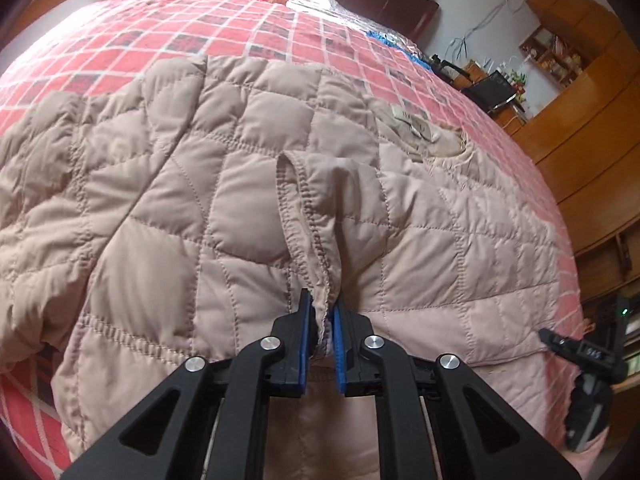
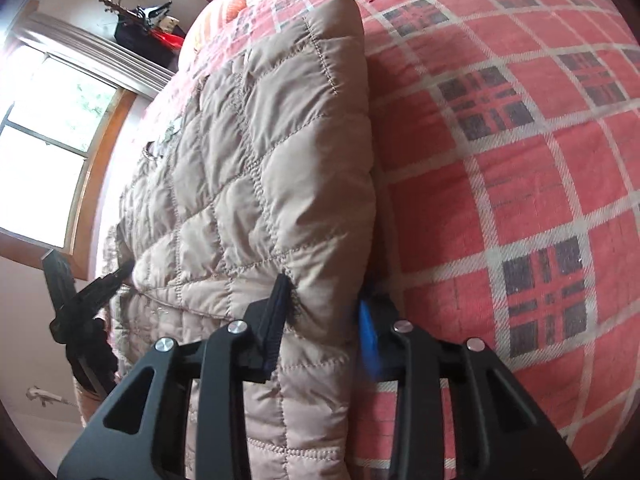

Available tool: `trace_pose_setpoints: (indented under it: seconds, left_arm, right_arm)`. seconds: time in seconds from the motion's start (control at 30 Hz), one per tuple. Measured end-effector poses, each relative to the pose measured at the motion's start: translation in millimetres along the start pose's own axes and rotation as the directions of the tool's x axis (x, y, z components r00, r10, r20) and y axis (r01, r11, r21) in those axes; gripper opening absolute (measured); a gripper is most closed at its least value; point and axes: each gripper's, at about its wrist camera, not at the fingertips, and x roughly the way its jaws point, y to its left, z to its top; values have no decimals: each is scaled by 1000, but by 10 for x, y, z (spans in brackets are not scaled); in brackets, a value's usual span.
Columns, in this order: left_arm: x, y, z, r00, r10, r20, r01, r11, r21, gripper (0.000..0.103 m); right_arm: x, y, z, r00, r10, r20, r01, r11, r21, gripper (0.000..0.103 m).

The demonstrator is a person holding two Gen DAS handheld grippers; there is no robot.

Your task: Fold large clothes

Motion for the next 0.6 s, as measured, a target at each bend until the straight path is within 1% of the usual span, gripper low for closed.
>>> trace_pose_setpoints:
  seconds: [0.1,0.2,0.27,0.3,0.33,0.37,0.4,0.47,0.5,0.53,0.6]
  left_arm:
    - [39,-99,-23,999,39,17,-40,998,42,13]
    - [13,-131,-19,998,63,32,-65,995,74,14]
    - [-59,-103,-6,996,77,39,-80,994,79,24]
    - [-110,-81,-6,996,80,42,-83,994,75,26]
    - [-207,-42,-14,995,87,53,-90,994,65,33]
    - [-327,7,-30,992,97,76,-101,994,50,36]
    - [-435,34,-31,988,110,108,-115,993,38,36]
    - [-646,17,-43,980,113,166,-121,992,39,36]
    - [-702,-21,-43,977,108,182,-118,992,46,36]
    - [-775,-113,-53,975,94,203,-109,992,67,36]
    - [-786,-293,-70,976,70,208,-94,990,108,36]
  right_arm:
    - [41,171,35,998,-62,14,62,997,-34,31]
    - [78,320,38,997,-81,19,82,996,-37,32]
    - [16,360,23,995,-98,23,99,994,-45,41]
    - [-11,350,9,993,-115,26,116,992,-47,56]
    - [-66,384,-18,989,-143,40,145,988,-55,63]
    - [-147,481,-50,982,-173,72,178,982,-69,63]
    - [-225,503,-87,978,-183,101,192,978,-85,63]
    - [-371,689,-144,974,-177,141,195,973,-127,60]
    - [-430,810,-162,976,-159,149,180,973,-143,60]
    - [-446,923,-169,979,-140,146,164,973,-164,55]
    - [-354,1175,-166,987,-117,110,138,968,-212,50]
